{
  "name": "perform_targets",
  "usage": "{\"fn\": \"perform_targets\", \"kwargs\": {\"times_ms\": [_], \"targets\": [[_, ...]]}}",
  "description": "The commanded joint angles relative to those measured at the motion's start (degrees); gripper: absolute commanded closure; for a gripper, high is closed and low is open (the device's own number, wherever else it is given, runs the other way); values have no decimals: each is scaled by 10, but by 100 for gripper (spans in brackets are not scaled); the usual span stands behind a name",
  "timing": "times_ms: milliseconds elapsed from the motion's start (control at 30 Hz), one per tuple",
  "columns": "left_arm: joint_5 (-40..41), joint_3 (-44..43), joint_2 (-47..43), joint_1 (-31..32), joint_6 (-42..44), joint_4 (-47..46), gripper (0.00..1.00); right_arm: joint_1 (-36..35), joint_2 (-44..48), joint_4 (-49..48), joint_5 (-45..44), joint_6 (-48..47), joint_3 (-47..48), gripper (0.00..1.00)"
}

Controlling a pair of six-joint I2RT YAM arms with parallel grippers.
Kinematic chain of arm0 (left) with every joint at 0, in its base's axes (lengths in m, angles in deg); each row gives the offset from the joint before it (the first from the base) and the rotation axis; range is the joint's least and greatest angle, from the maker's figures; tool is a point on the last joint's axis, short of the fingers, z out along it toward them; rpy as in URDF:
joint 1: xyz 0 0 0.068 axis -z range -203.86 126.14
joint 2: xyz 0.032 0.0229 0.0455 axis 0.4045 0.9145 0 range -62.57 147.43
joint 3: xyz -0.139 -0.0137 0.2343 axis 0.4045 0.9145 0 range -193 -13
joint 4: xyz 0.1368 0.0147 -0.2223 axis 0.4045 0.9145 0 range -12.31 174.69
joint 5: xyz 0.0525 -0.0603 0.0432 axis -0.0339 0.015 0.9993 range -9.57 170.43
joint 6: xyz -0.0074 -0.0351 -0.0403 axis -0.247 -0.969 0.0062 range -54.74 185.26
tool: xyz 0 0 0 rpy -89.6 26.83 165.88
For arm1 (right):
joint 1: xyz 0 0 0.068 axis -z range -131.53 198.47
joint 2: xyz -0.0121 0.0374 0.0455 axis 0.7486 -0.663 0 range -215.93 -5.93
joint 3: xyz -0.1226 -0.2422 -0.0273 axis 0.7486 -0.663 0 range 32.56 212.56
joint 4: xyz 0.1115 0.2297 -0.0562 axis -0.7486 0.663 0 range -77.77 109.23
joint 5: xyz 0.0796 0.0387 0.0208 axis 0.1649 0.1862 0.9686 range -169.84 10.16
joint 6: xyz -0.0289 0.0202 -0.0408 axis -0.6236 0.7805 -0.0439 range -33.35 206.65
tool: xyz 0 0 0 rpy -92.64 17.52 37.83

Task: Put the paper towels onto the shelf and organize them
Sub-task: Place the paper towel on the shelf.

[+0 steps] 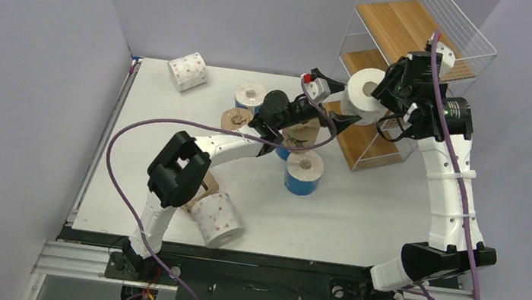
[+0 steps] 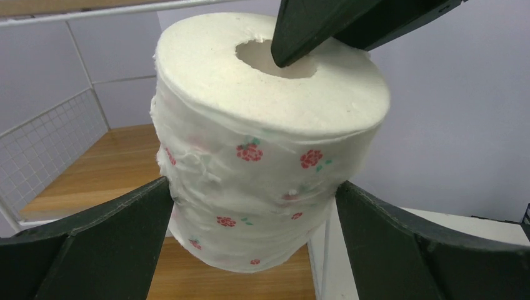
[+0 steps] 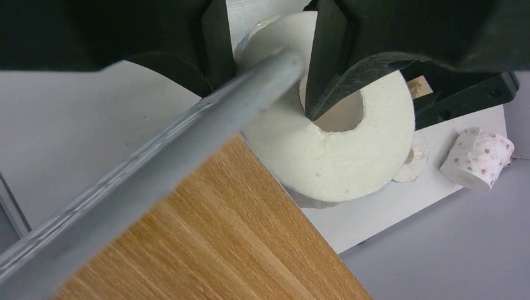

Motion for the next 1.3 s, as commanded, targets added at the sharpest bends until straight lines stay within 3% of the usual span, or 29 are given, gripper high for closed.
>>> {"fn": "perform_targets", "kwargs": {"times_ms": [0, 867, 1267], "targets": [[-8, -40, 9, 24, -9, -19, 0, 11, 8, -50, 8, 13, -2, 58], [23, -71, 19, 27, -11, -19, 6, 15, 28, -66, 33, 32, -14, 40], [34, -80, 24, 30, -8, -12, 7, 17, 41, -53, 0, 25, -12, 32]]}}
